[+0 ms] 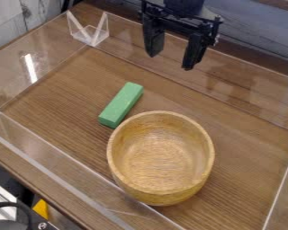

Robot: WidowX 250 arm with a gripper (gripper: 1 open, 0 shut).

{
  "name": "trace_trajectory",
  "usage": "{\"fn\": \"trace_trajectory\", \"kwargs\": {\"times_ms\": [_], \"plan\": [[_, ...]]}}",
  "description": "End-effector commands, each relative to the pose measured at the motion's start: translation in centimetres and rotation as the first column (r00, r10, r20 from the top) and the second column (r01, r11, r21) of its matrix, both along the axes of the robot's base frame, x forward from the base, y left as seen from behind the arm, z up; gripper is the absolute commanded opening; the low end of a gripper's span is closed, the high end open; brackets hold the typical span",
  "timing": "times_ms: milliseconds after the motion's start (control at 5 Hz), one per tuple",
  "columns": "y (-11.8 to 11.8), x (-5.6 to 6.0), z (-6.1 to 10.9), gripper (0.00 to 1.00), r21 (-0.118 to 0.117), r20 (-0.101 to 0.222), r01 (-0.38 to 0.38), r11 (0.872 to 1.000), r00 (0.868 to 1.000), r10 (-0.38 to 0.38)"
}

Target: Put the green block in the brown bowl

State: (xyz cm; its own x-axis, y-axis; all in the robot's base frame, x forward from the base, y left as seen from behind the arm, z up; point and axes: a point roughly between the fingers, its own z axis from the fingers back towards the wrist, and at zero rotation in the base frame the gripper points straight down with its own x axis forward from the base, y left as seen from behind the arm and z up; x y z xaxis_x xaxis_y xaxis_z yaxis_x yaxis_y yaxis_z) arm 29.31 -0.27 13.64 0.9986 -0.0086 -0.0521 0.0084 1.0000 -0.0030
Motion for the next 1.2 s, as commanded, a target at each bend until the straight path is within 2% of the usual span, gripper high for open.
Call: {"fn": "trace_trajectory", "kwargs": {"times_ms": [0, 200, 400, 600, 800, 1000], "plan": [[1.4, -0.3, 0.7, 1.00, -0.003, 0.003, 0.001, 1.000, 1.000, -0.001], [2.6, -1.2, -0.2, 1.00, -0.002, 0.001, -0.074, 0.997, 0.997, 0.074], [3.7, -2.2, -0.5, 1.00, -0.003, -0.010, -0.068, 0.998, 0.998, 0.068], [5.0, -3.0, -0.8, 1.00, 0.002, -0.005, -0.054, 0.999, 0.999, 0.054], [6.1, -3.8, -2.3, 1.00, 0.007, 0.007, -0.086, 0.996, 0.996, 0.086], [6.8, -4.4, -4.0, 1.00, 0.004, 0.040, -0.088, 0.996, 0.995, 0.088]]}}
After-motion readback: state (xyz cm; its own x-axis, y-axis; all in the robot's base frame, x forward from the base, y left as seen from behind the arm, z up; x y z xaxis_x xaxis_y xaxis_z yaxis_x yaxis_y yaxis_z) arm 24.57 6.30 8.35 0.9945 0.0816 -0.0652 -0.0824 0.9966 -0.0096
